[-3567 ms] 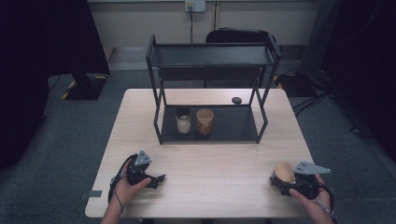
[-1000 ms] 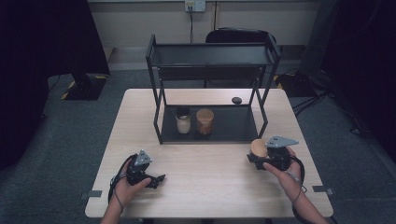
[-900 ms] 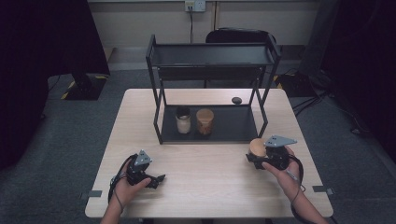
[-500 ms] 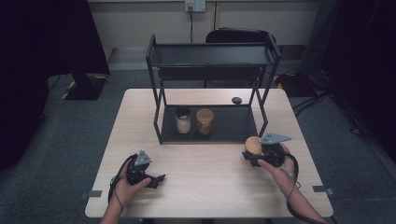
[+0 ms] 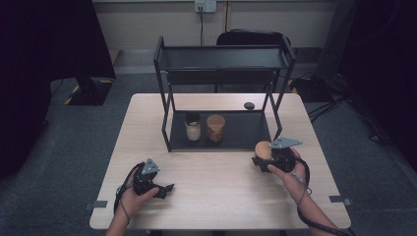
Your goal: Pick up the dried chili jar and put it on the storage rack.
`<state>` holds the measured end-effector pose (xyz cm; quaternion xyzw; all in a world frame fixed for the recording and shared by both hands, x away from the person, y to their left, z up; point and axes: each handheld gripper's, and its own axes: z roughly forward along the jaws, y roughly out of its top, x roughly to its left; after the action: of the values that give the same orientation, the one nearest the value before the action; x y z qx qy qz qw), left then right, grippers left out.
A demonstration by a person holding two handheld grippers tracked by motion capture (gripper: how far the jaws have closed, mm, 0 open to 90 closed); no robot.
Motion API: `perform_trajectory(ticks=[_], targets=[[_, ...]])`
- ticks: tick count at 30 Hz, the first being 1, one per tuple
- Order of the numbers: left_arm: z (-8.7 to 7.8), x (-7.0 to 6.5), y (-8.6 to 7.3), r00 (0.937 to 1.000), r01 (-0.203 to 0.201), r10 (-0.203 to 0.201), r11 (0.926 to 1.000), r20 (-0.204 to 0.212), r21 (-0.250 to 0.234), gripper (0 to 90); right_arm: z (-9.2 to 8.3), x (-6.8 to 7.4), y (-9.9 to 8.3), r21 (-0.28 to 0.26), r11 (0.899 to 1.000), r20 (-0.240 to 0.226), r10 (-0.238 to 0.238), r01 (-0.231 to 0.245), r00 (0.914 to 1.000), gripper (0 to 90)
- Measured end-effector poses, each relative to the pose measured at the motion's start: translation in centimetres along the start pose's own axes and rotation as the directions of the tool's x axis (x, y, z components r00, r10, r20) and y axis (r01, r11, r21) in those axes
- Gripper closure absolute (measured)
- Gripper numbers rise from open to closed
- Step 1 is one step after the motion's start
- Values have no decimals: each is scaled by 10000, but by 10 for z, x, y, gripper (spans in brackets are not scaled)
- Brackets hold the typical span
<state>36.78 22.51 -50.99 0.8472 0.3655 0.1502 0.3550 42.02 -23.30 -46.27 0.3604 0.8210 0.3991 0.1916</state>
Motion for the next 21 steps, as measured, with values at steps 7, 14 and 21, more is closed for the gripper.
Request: perform_trajectory(ticks=[7,14,21], targets=[[0,0,0,10000,2,-2,10000,-1,-2,1,4,-1,7,-27,10000,28,-17,17,10000,257],[0,0,0,10000,3,-3,10000,-1,0,1,9,-1,12,-11,10000,11,-63,63,10000,257],[0,0,0,10000,-1,1,10000,0,0,1,14,-2,15,94,9999,5,-96,96,10000,257]])
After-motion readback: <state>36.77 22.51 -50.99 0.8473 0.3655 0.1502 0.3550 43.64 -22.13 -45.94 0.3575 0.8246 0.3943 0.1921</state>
